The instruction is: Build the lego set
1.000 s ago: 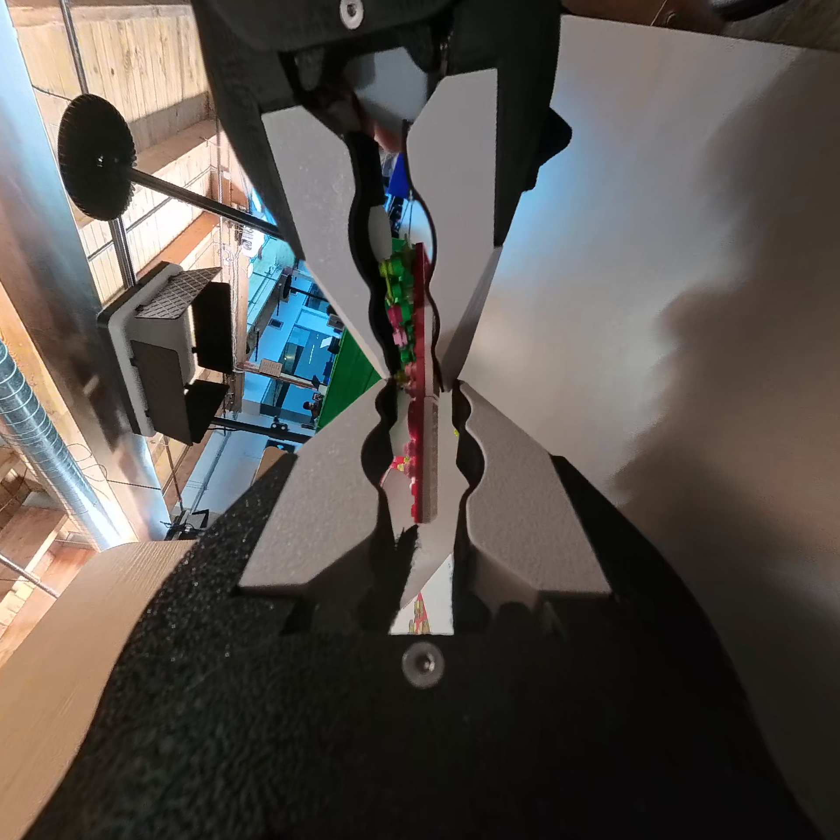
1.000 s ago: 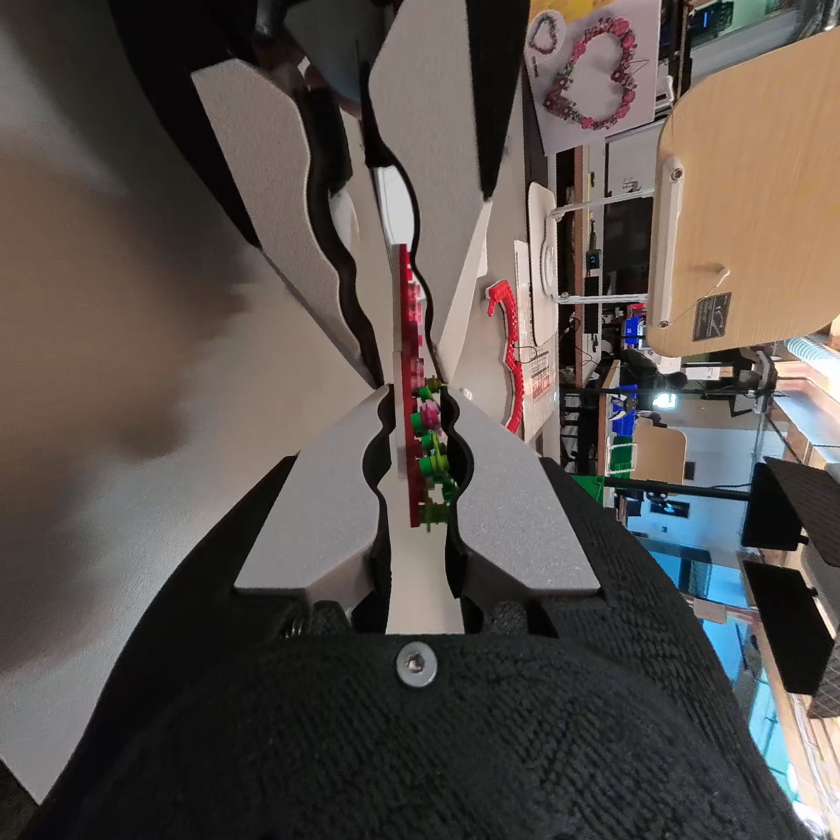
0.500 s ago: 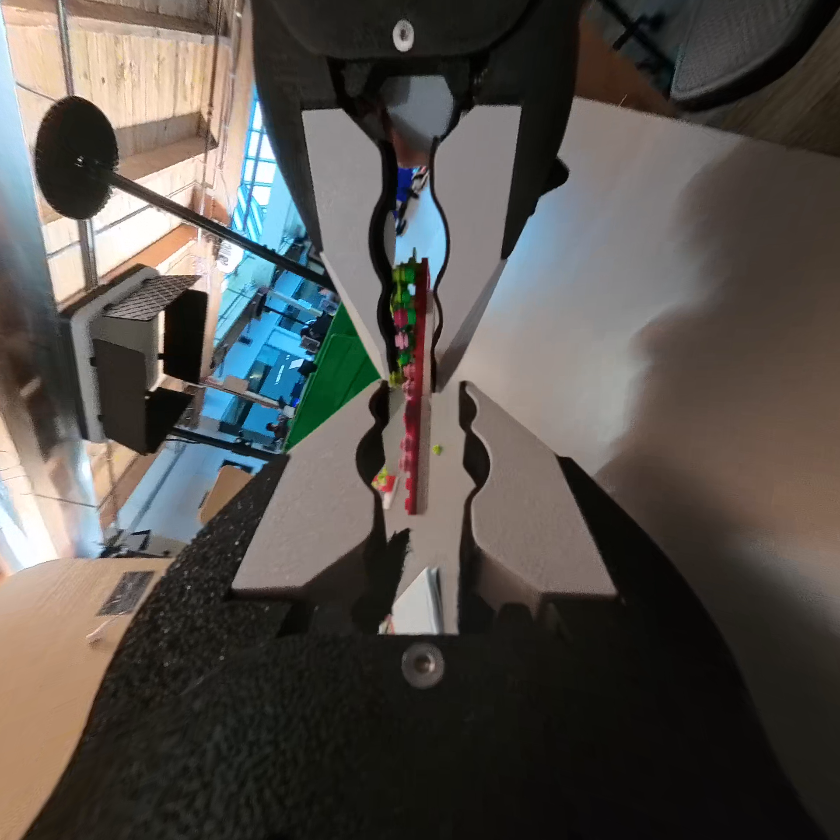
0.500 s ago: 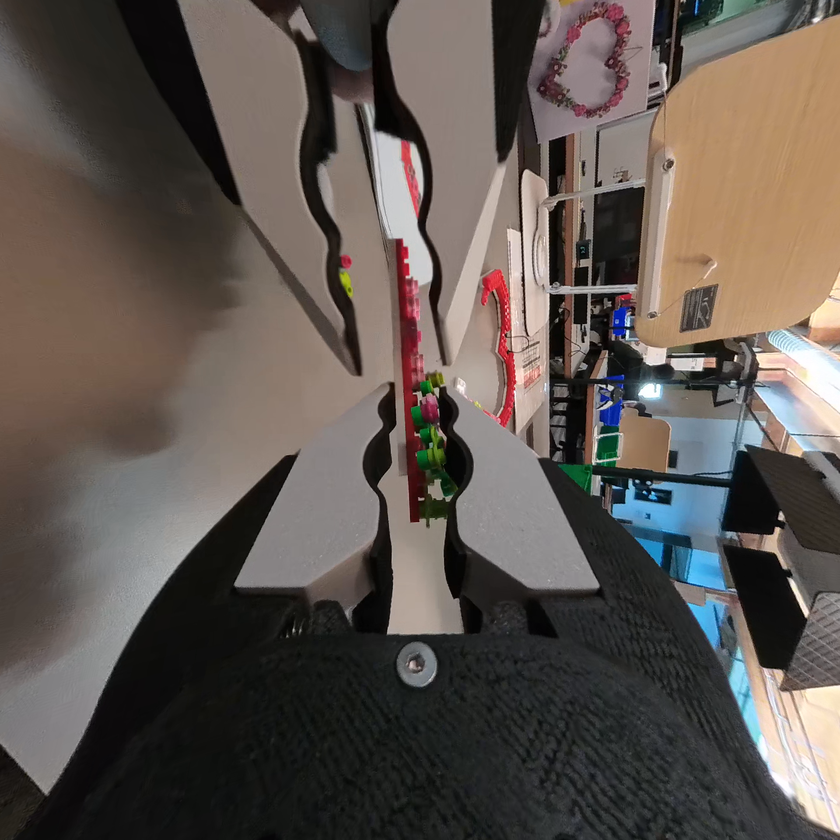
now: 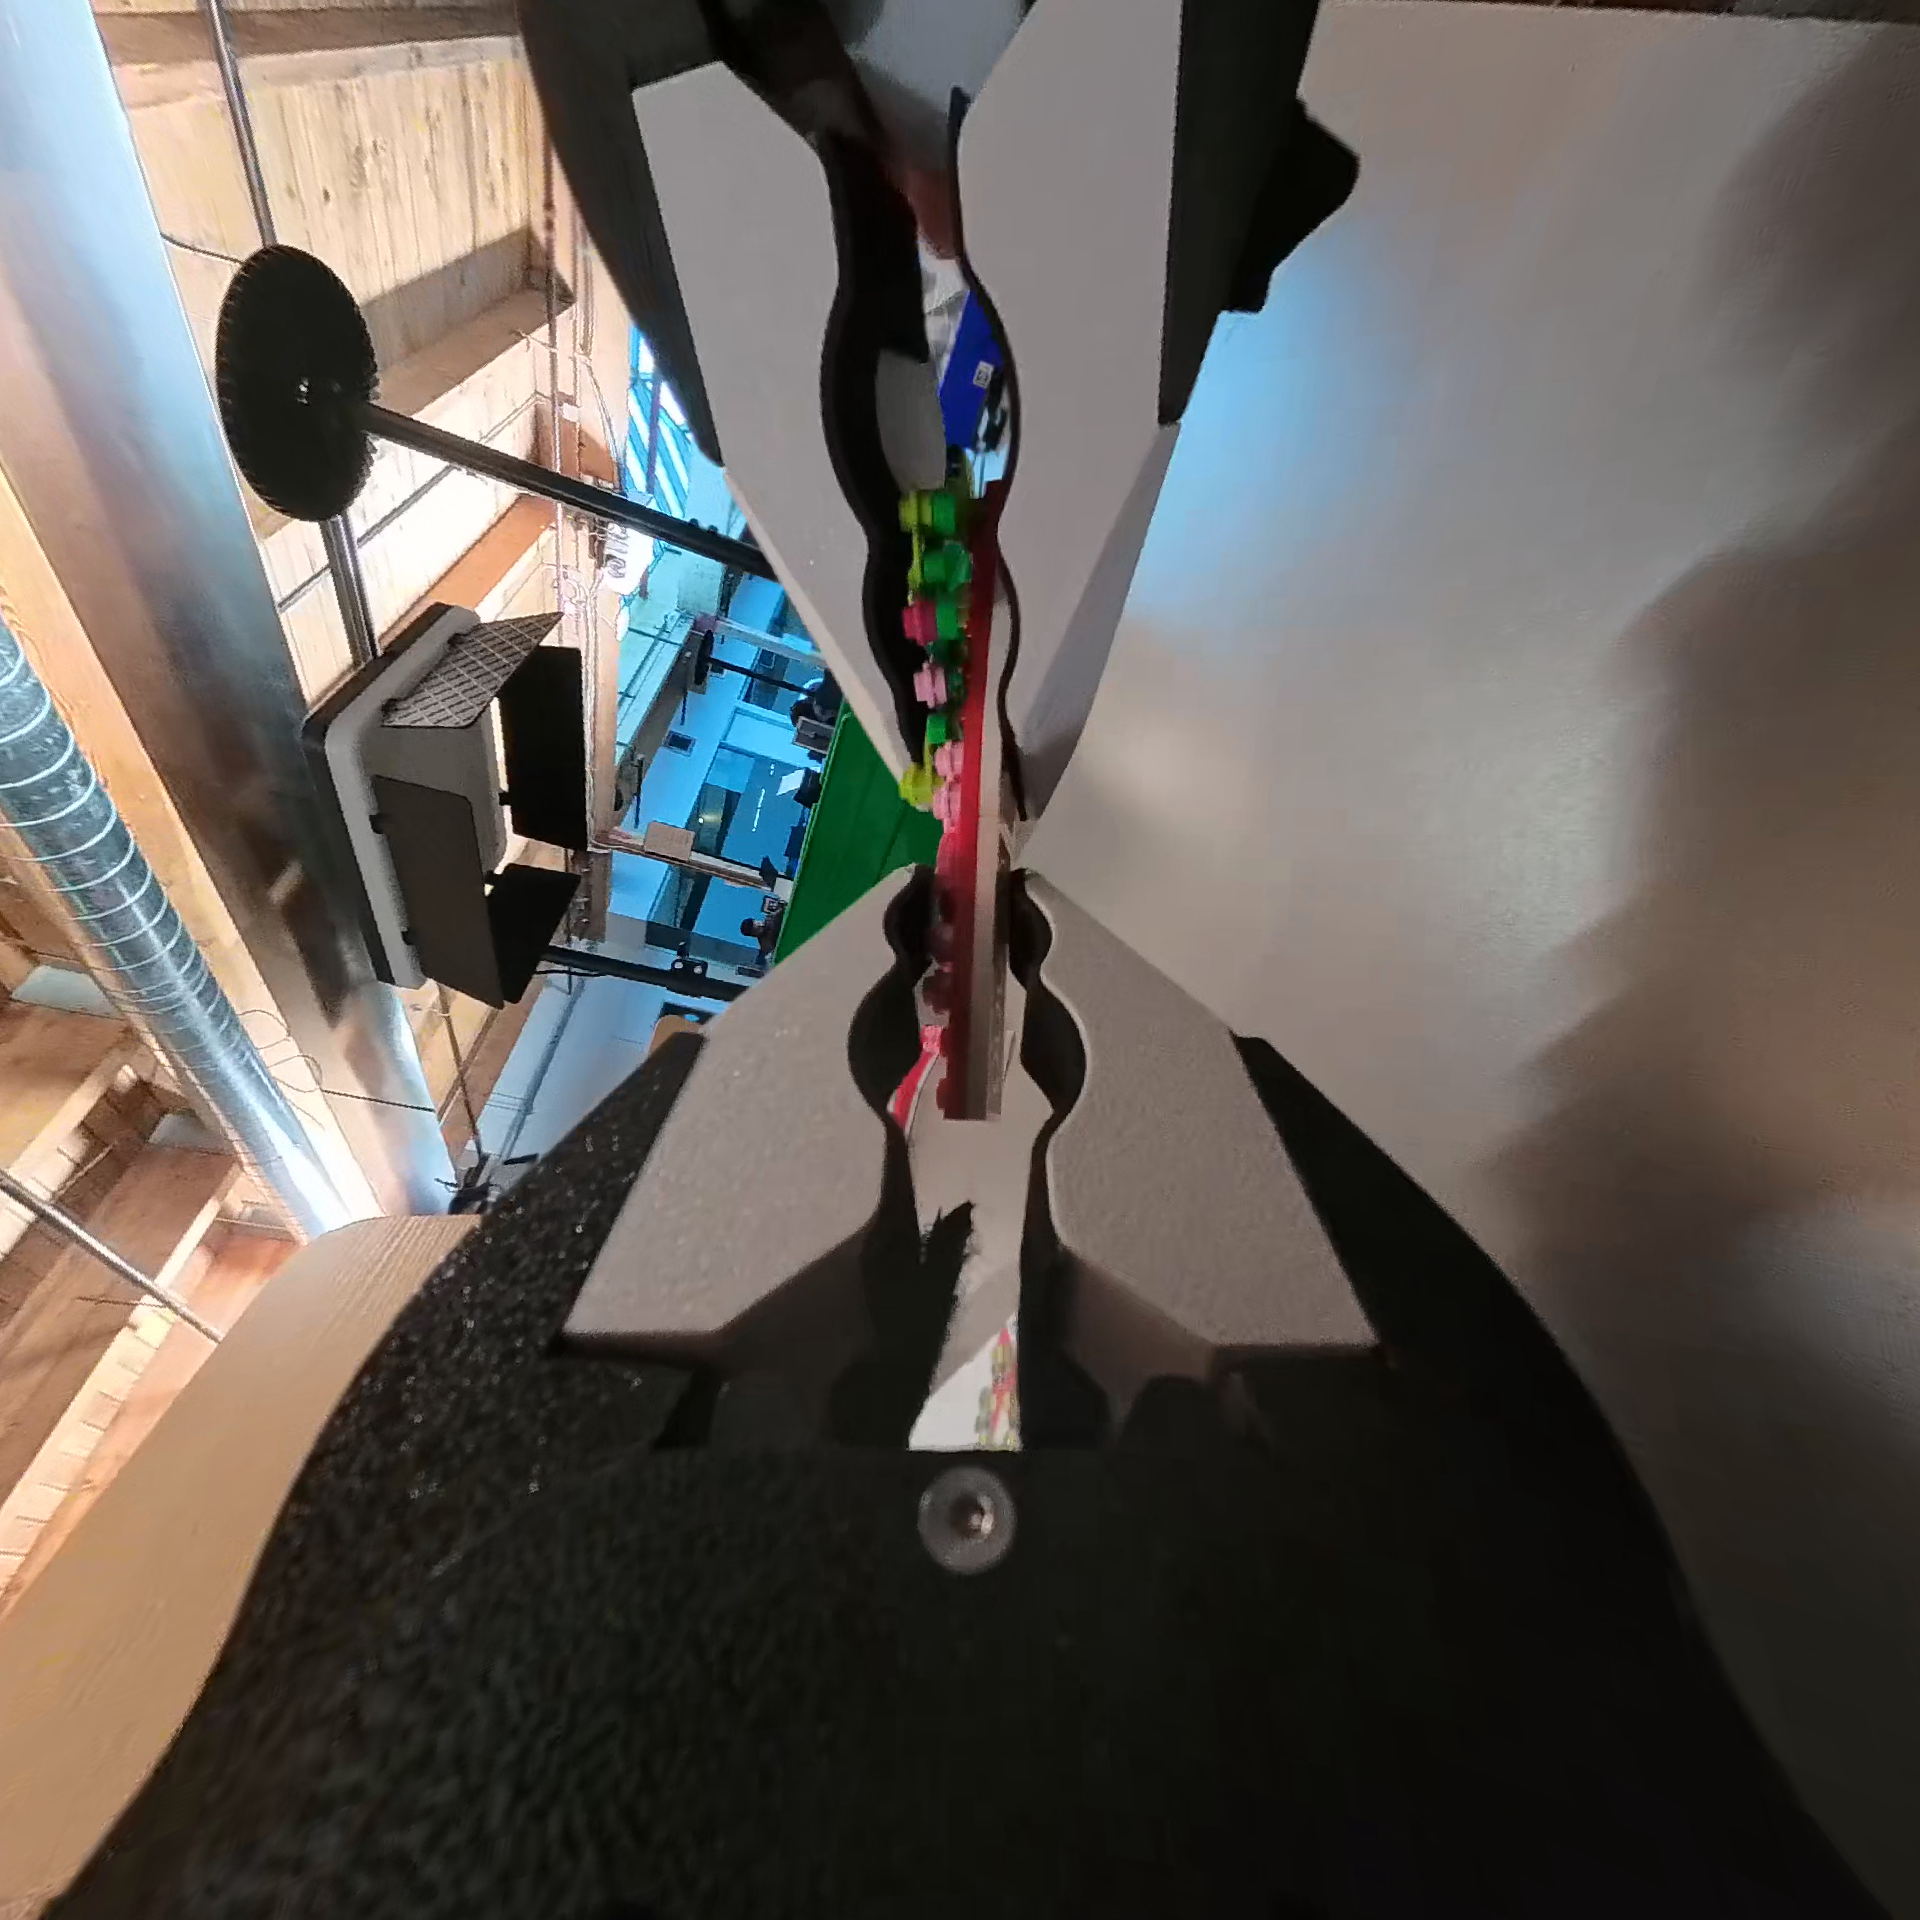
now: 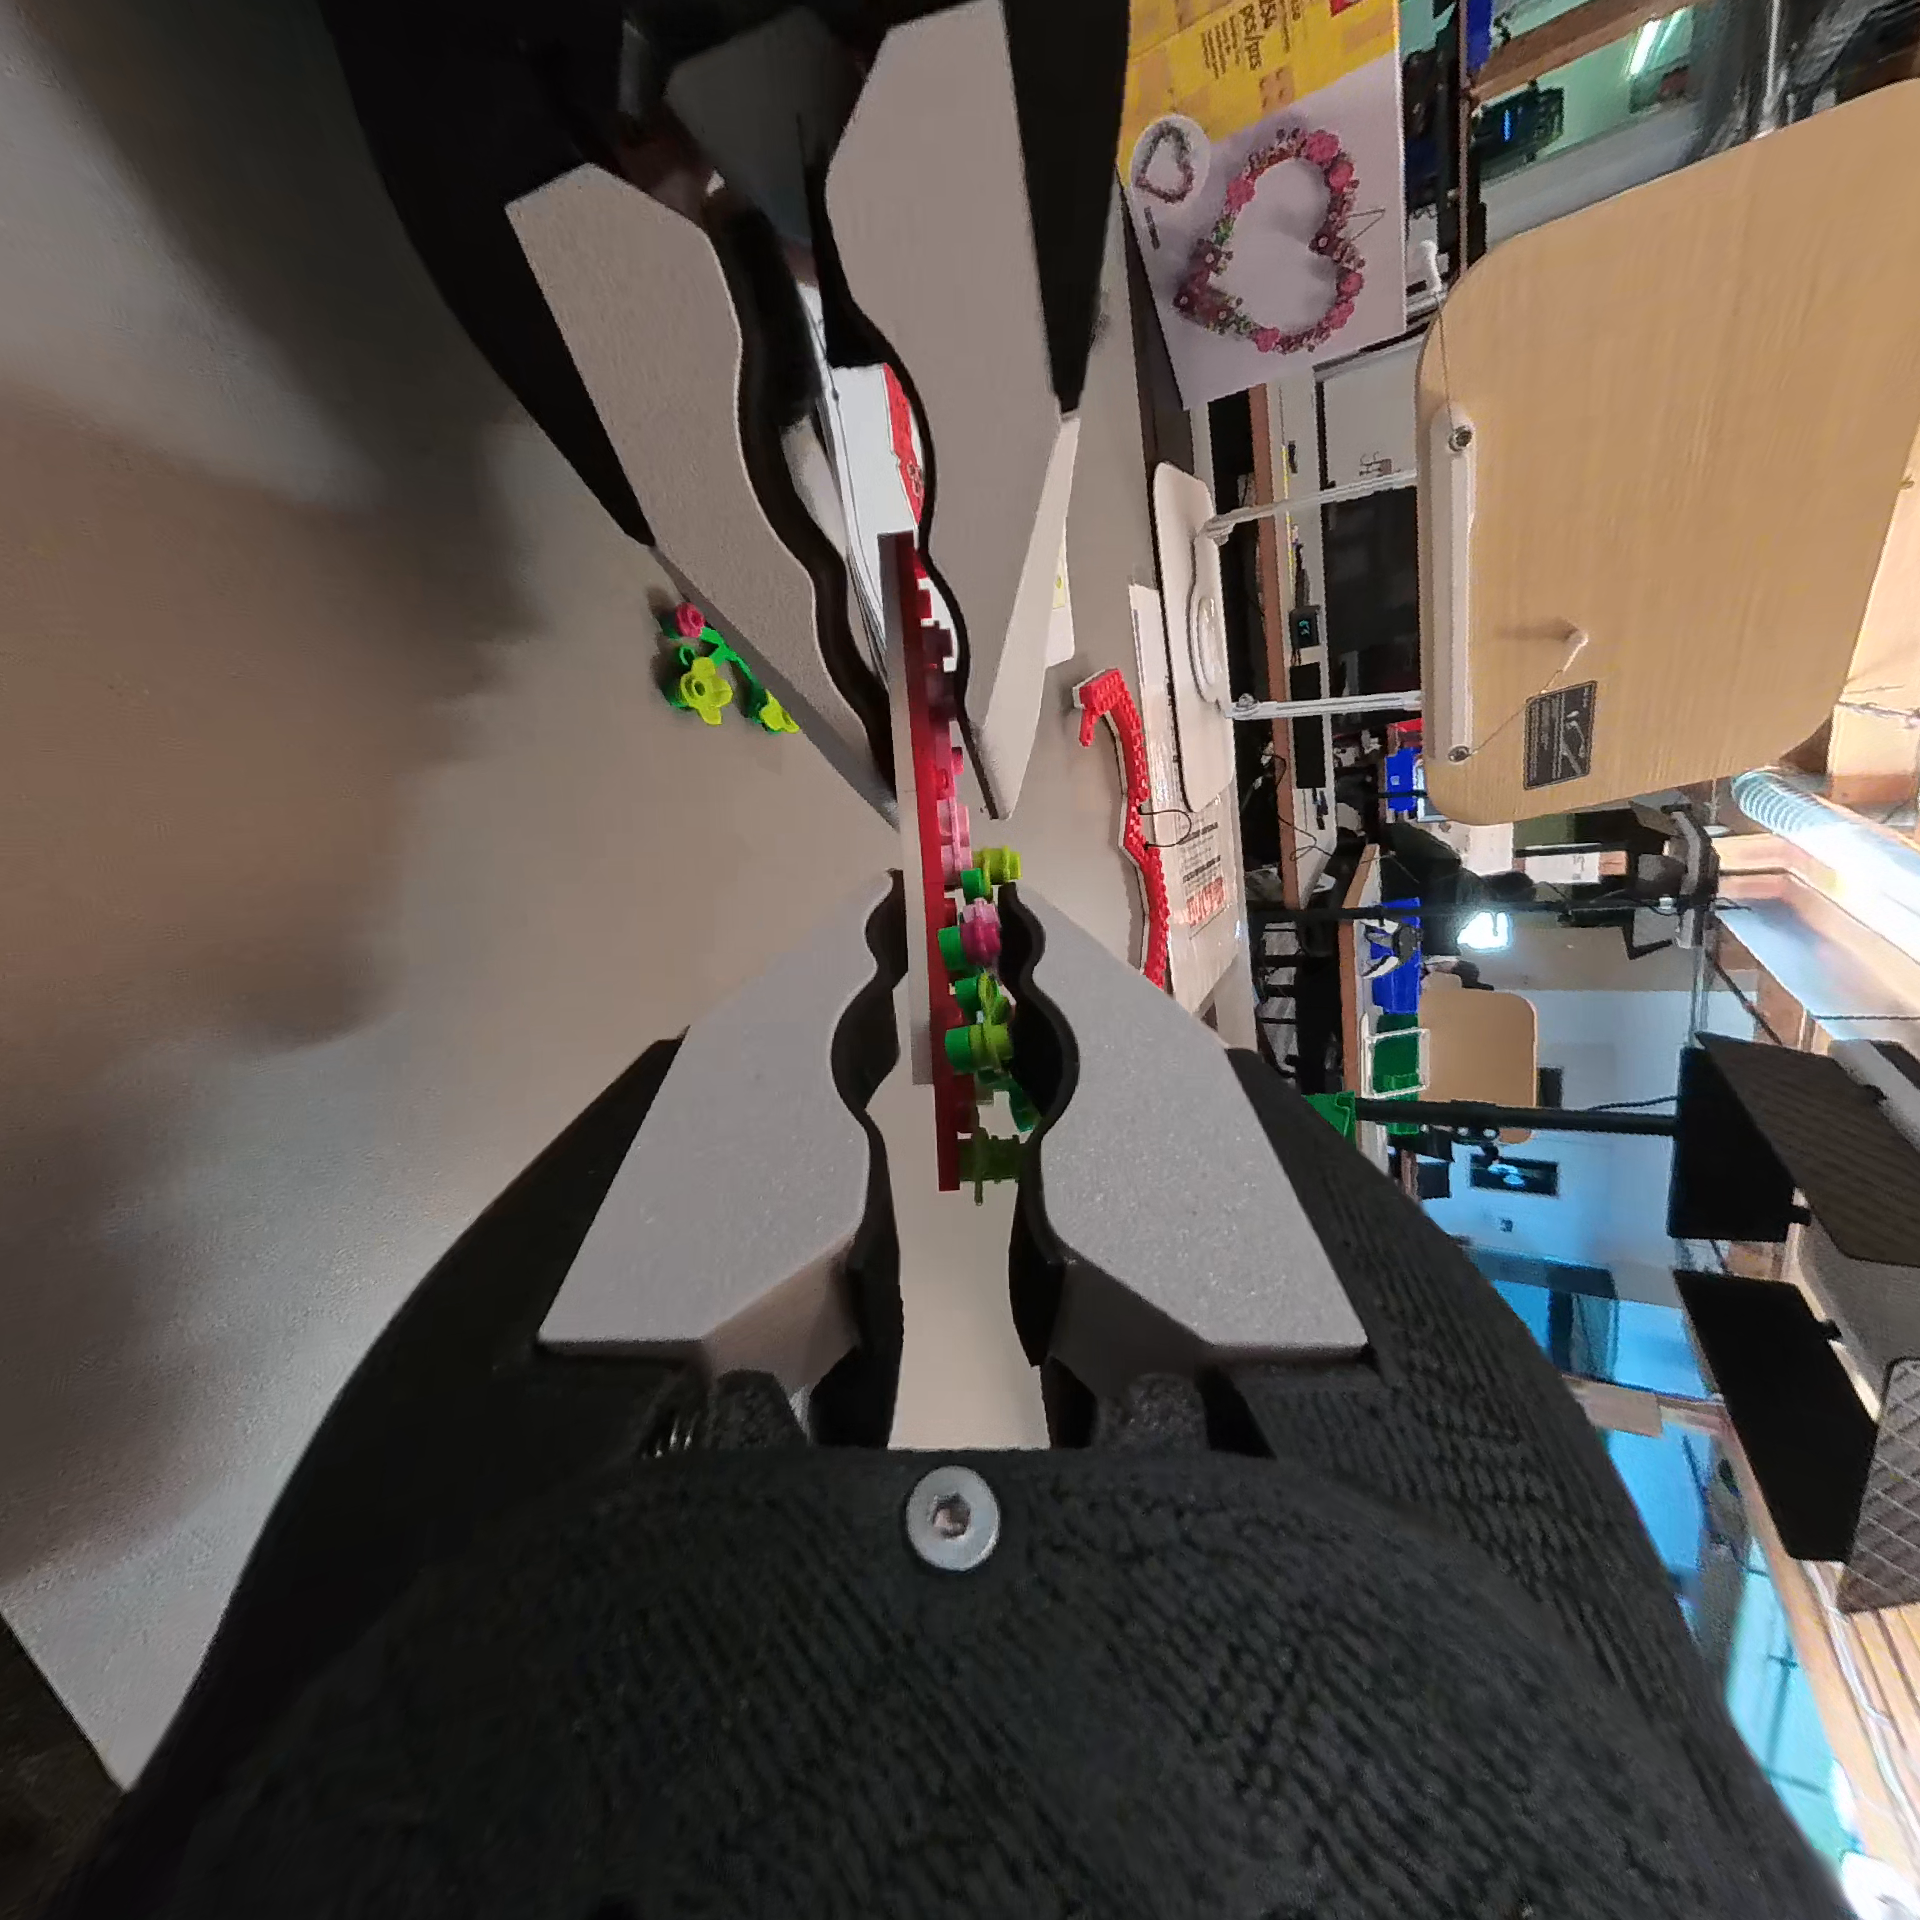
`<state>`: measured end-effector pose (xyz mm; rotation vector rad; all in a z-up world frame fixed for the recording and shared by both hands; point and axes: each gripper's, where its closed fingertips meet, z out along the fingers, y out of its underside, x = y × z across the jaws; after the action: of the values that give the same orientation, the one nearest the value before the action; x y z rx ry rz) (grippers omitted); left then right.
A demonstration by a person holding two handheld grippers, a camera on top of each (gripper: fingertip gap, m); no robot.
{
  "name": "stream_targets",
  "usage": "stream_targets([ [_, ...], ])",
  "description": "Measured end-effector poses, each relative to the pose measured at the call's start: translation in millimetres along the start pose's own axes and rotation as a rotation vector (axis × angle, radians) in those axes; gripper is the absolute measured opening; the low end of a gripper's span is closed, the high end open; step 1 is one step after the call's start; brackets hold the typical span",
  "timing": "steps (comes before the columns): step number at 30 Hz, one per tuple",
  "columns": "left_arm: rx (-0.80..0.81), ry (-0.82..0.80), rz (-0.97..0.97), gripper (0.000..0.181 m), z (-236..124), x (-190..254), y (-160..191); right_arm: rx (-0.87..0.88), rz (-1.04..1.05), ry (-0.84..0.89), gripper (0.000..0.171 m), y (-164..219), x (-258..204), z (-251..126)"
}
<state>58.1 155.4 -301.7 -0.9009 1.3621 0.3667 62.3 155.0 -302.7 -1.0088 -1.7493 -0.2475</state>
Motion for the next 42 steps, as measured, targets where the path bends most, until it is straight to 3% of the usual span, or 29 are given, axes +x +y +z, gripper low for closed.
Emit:
stream_targets([
  [9, 0.012, 0.007, 0.115, 0.009, 0, 10, -11, -0.037, -0.294, -0.02, 0.012, 8, -5, -3],
  [20, -0.019, 0.067, 0.107, 0.008, 4, 21, -4, 0.009, -0.515, -0.006, 0.015, 14, -13, 5],
  [42, -0.075, 0.064, 0.047, 0.008, 6, 17, 10, 0.064, -0.249, 0.039, 0.019, 16, -9, 19],
])
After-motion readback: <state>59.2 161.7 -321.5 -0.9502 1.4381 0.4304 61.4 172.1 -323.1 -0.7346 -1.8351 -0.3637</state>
